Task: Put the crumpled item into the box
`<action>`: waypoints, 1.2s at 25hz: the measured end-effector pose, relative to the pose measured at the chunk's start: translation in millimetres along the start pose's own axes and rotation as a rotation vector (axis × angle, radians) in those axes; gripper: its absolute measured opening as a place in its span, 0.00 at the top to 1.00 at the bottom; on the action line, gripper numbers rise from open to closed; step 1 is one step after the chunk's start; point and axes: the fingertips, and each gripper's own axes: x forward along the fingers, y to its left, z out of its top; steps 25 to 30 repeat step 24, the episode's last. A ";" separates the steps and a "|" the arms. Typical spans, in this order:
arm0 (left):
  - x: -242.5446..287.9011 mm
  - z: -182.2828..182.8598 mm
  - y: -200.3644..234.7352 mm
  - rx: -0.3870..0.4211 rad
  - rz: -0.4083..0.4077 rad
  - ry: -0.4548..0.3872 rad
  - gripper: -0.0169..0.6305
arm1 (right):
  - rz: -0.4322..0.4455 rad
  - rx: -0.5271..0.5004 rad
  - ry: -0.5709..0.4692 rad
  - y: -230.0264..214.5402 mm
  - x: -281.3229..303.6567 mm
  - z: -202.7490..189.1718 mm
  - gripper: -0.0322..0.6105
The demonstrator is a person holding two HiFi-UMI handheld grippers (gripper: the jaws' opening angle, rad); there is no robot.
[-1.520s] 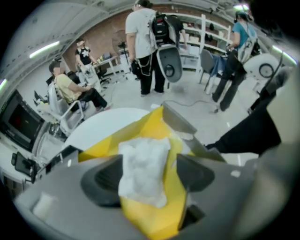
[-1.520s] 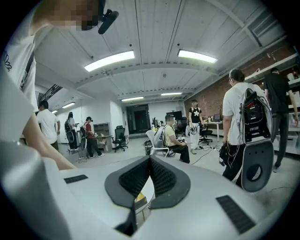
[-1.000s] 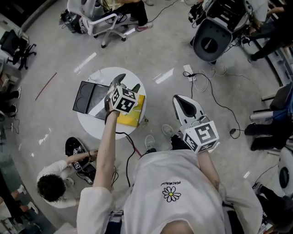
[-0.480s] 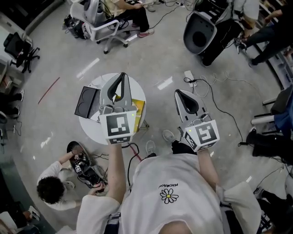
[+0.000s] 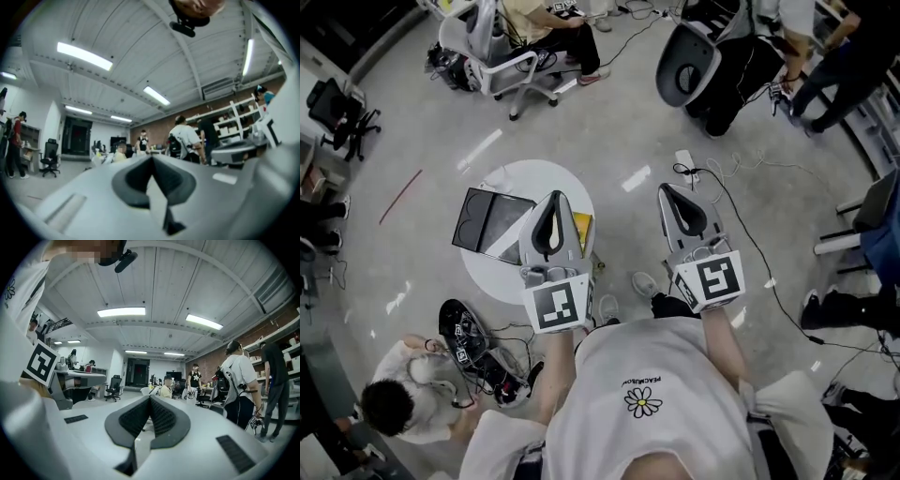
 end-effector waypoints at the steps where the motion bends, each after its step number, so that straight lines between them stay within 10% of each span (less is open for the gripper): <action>1: 0.6 -0.3 -2.4 -0.001 -0.006 -0.001 0.97 | -0.003 -0.007 -0.001 -0.6 -0.8 0.0 0.95; 30: 6.8 6.9 -4.6 -0.019 -0.010 0.004 0.97 | -0.021 -0.007 -0.008 -8.6 -6.7 7.6 0.95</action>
